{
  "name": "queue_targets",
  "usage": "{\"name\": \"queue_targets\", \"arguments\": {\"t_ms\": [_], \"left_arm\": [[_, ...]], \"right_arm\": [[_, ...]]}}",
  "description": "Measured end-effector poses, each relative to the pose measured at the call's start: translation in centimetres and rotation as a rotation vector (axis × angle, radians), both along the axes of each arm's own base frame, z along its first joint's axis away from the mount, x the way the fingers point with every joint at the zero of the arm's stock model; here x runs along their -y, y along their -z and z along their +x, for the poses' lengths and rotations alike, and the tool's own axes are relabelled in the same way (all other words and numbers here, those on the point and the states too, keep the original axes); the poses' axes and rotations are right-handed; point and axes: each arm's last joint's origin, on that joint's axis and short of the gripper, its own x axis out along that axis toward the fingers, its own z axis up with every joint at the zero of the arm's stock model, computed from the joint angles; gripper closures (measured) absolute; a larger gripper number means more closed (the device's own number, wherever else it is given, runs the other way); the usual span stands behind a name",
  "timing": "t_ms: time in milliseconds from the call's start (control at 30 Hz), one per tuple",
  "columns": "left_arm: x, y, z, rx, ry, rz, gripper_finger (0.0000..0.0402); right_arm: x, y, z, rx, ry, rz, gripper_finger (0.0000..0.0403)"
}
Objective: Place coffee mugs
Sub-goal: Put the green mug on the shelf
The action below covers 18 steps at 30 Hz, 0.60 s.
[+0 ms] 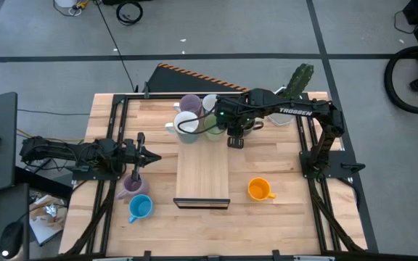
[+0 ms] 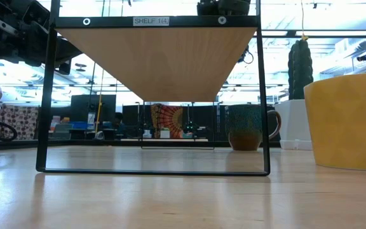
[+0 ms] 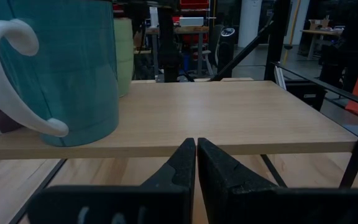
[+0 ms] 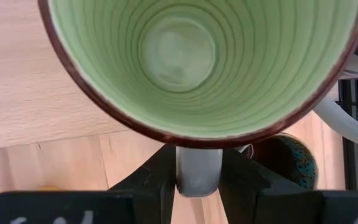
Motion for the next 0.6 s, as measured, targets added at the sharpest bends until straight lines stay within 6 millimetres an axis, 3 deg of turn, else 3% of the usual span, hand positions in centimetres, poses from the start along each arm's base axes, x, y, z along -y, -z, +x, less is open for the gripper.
{"name": "queue_targets", "arguments": {"t_ms": [367,600], "left_arm": [[0.00,0.00,0.00,0.000,0.000,0.000,0.0379],[0.00,0.00,0.00,0.000,0.000,0.000,0.0379]], "right_arm": [[-0.17,0.01,0.07,0.005,-0.047,0.016,0.0288],[-0.26,-0.08,0.39,0.039,-0.080,0.027,0.0244]]}}
